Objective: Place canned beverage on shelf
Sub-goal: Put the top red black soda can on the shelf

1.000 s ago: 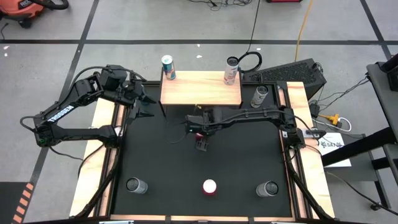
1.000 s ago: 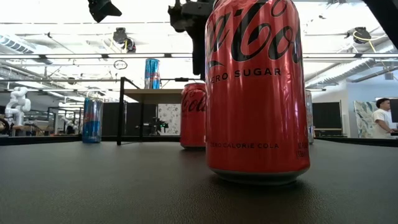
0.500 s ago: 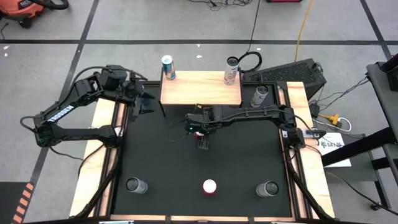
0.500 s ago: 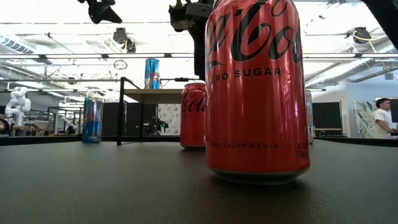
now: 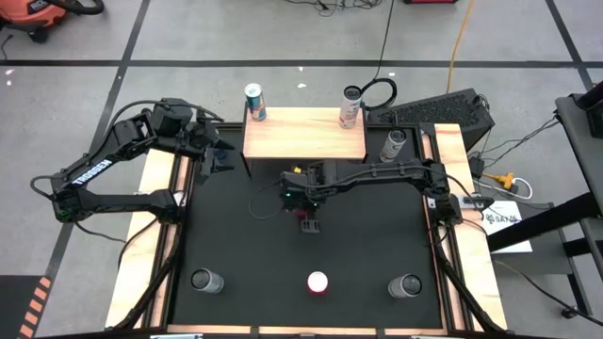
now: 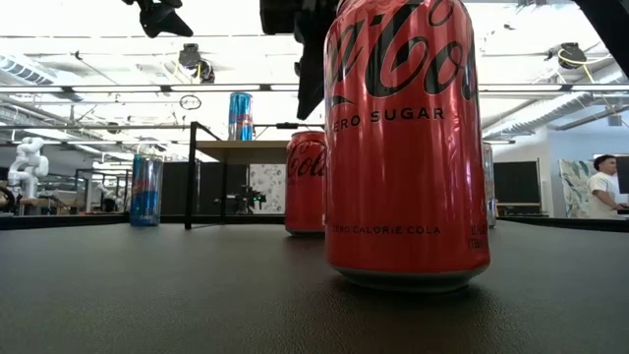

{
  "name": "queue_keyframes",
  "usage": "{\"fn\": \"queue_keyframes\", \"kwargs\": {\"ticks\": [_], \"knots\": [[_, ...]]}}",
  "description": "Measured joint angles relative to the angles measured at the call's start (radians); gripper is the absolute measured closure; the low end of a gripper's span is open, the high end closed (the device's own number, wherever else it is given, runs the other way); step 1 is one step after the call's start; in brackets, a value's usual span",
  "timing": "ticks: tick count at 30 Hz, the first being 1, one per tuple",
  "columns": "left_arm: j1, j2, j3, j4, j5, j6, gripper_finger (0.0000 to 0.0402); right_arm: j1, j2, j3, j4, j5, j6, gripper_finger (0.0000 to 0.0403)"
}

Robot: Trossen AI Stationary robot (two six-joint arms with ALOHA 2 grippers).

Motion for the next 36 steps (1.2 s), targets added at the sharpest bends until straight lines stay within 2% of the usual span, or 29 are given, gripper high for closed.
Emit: {"fn": "queue_keyframes", "kwargs": {"ticks": [9,13,23,36], "knots": [[0.000,0.000,0.000,0.000,0.000,0.000,0.0102,0.002,0.000,0.000,0.152,0.000,0.046,0.0140],[0.000,0.000,0.000,0.000,0.000,0.000,0.0102,0.000,0.000,0.000,0.153,-0.002,-0.017,0.0140],[0.000,0.000,0.000,0.000,0.000,0.000,0.0102,-0.028,0.000,0.000,0.129,0.080,0.005,0.0140],[0.000,0.000,0.000,0.000,0.000,0.000,0.0102,-0.071,0.000,0.000,0.077,0.083,0.046,0.0140]]}}
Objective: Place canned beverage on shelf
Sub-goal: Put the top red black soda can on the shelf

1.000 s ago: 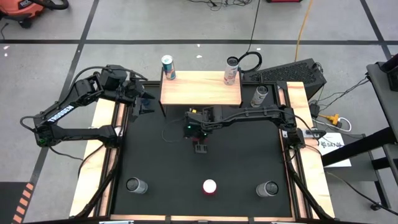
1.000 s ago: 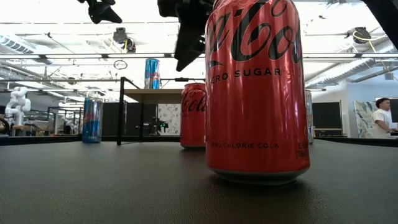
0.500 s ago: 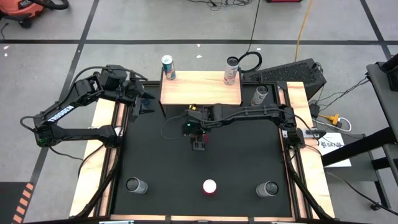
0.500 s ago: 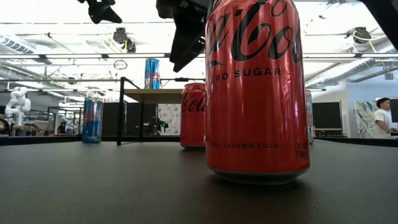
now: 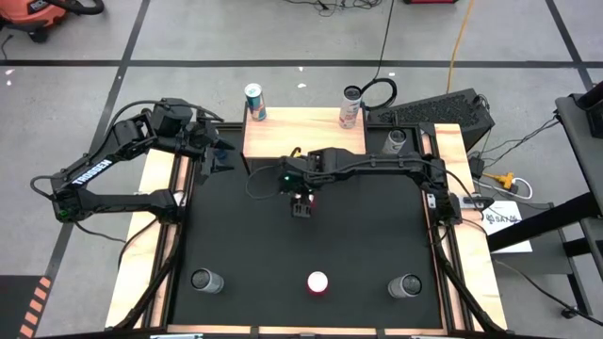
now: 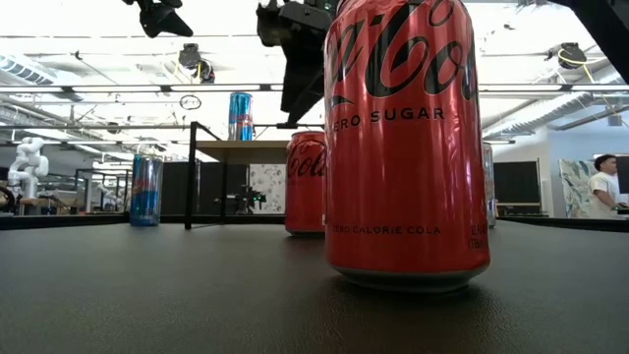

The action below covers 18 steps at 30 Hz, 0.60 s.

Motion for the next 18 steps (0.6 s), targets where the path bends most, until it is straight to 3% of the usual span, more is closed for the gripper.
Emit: {"fn": "queue_keyframes", "kwargs": {"ticks": [18], "knots": [[0.000,0.000,0.000,0.000,0.000,0.000,0.0102,-0.001,-0.001,-0.006,-0.073,-0.013,0.007,0.0140]]}}
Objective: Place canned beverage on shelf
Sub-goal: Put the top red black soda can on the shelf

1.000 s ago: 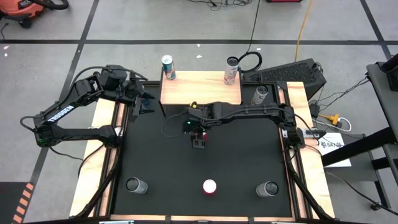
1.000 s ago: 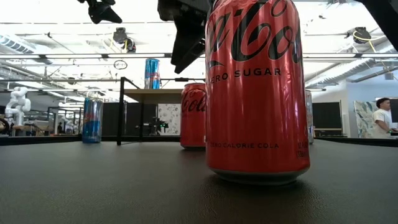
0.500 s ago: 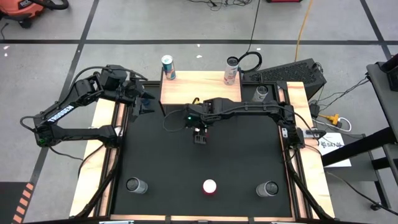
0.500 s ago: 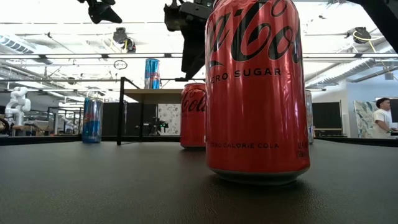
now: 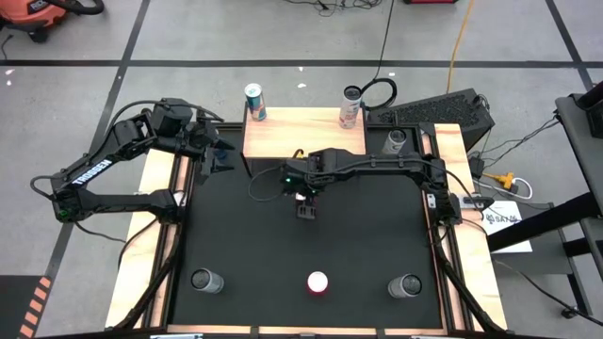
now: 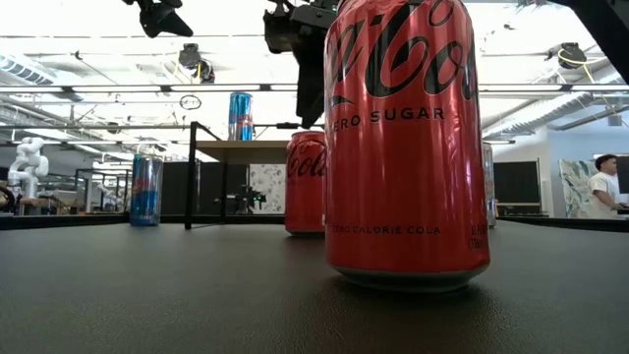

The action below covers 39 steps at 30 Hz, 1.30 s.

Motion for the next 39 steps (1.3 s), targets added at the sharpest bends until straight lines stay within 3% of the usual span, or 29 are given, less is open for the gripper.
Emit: {"fn": "queue_keyframes", "kwargs": {"ticks": [13,25,39], "knots": [[0.000,0.000,0.000,0.000,0.000,0.000,0.0102,-0.006,0.000,-0.013,0.009,-0.020,-0.018,0.0134],[0.000,0.000,0.000,0.000,0.000,0.000,0.0102,-0.014,0.000,-0.013,-0.010,-0.047,0.001,0.0041],[0.000,0.000,0.000,0.000,0.000,0.000,0.0102,-0.017,0.001,-0.083,0.038,-0.047,-0.007,0.0037]]}}
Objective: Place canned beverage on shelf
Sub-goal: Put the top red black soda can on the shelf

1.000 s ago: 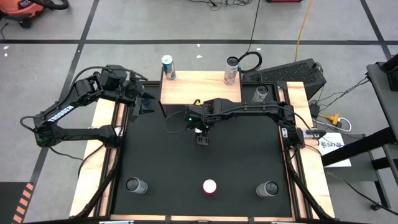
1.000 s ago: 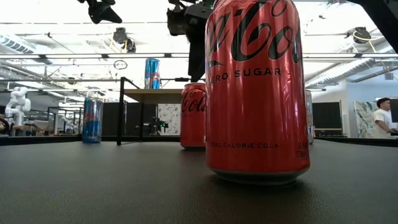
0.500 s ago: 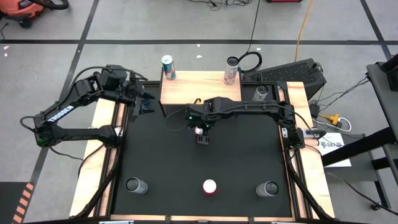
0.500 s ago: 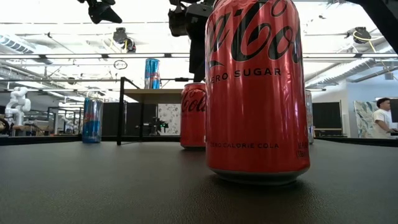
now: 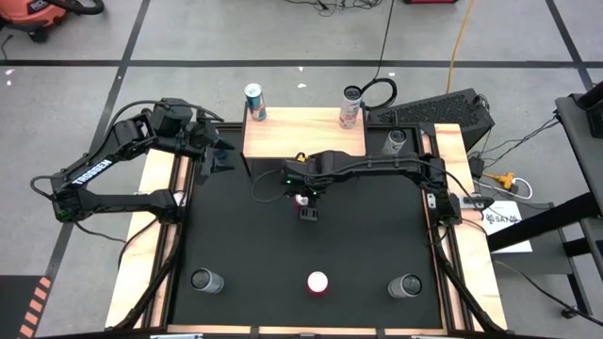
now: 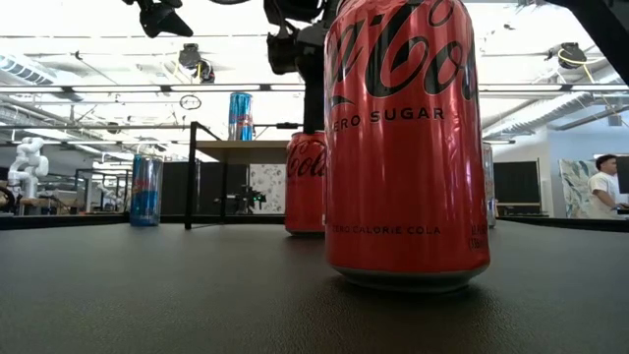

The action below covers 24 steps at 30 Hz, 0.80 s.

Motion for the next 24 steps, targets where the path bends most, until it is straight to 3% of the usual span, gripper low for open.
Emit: {"fn": "queue_keyframes", "kwargs": {"ticks": [9,24], "knots": [[0.000,0.000,0.000,0.000,0.000,0.000,0.0102,-0.015,0.000,-0.015,0.024,-0.039,0.006,0.0040],[0.000,0.000,0.000,0.000,0.000,0.000,0.0102,-0.017,0.001,-0.053,0.055,-0.043,0.006,0.0092]]}}
